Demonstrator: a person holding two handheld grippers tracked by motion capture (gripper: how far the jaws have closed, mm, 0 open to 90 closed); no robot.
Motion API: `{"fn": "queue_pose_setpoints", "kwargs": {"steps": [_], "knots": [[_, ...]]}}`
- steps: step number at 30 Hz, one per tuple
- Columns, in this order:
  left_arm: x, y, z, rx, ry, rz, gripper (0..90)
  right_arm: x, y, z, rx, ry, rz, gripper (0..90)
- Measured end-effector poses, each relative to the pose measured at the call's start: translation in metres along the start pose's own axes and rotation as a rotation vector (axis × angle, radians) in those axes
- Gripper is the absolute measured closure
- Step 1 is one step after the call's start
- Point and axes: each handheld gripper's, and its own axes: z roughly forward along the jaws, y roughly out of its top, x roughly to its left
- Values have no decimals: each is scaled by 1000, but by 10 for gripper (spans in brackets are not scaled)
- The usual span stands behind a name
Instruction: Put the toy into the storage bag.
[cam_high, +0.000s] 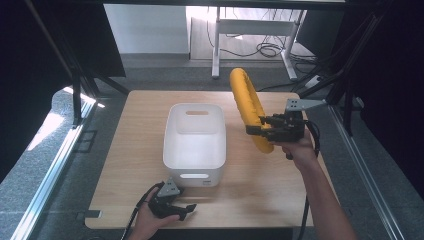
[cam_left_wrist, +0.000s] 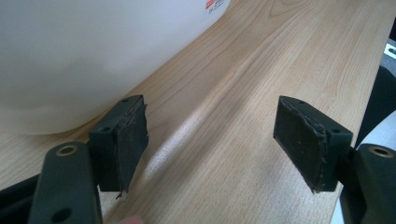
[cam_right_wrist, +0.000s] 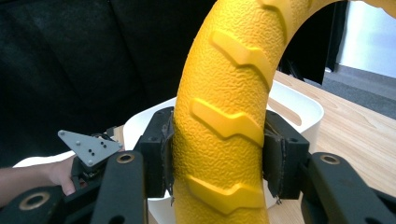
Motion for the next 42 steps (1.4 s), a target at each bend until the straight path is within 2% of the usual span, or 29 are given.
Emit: {"fn": "queue_pose_setpoints", "kwargs": {"steps": [25, 42], "knots": [[0, 0, 0, -2, 1, -2, 262, 19, 15, 2, -56, 36, -33, 515], [0, 0, 0, -3, 1, -2, 261, 27, 21, 7, -74, 60, -43, 515]]}}
